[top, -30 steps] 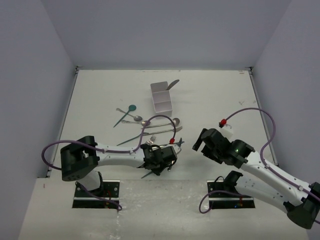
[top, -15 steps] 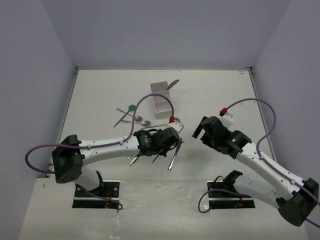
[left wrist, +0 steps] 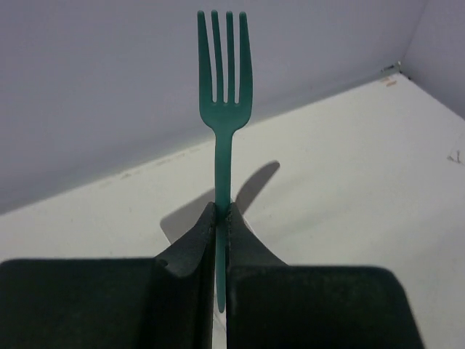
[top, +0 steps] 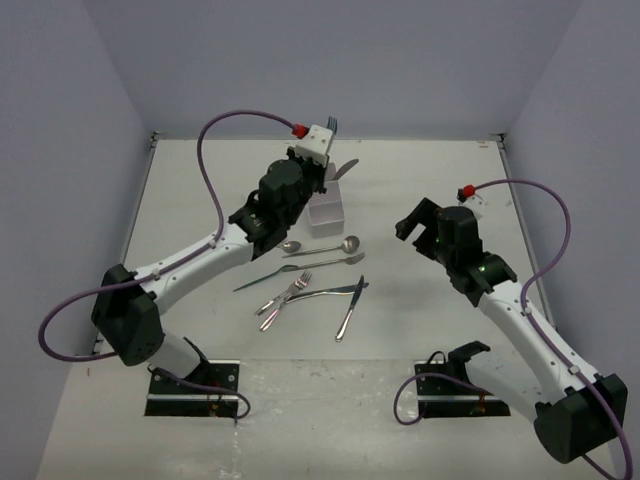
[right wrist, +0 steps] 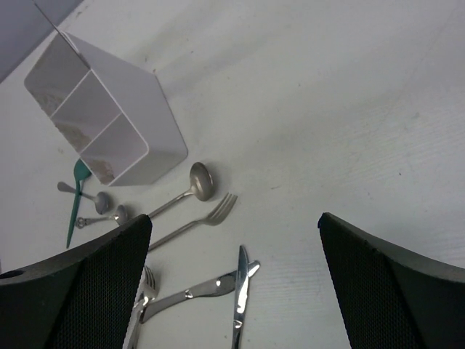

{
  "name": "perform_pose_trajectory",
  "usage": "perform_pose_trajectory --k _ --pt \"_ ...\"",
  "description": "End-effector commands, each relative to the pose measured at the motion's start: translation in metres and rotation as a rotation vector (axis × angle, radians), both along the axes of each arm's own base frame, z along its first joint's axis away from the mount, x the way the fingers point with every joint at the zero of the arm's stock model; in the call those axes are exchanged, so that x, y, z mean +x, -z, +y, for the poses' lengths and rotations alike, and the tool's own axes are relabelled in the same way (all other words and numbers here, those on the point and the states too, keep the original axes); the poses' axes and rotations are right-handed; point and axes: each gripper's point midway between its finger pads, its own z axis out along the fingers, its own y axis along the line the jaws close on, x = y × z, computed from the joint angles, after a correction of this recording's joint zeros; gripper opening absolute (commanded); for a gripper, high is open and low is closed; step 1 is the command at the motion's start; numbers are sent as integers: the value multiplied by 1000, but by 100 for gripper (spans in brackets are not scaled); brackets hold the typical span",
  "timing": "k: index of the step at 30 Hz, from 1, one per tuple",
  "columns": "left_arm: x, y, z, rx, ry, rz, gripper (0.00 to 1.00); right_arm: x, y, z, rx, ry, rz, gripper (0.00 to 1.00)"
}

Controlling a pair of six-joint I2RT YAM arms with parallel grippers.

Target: Sort the eating utensils into containers

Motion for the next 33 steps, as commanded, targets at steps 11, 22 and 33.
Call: perform_pose_trajectory --k 11,22,33 --pt "75 47 -51 143 330 -250 0 19 -15 -15 -7 12 -83 99" --pt "80 122 -45 148 292 -185 0 20 -10 -12 -16 -13 -40 99" --pt "80 141 -42 157 283 -118 13 7 -9 -16 -32 -24 -22 99"
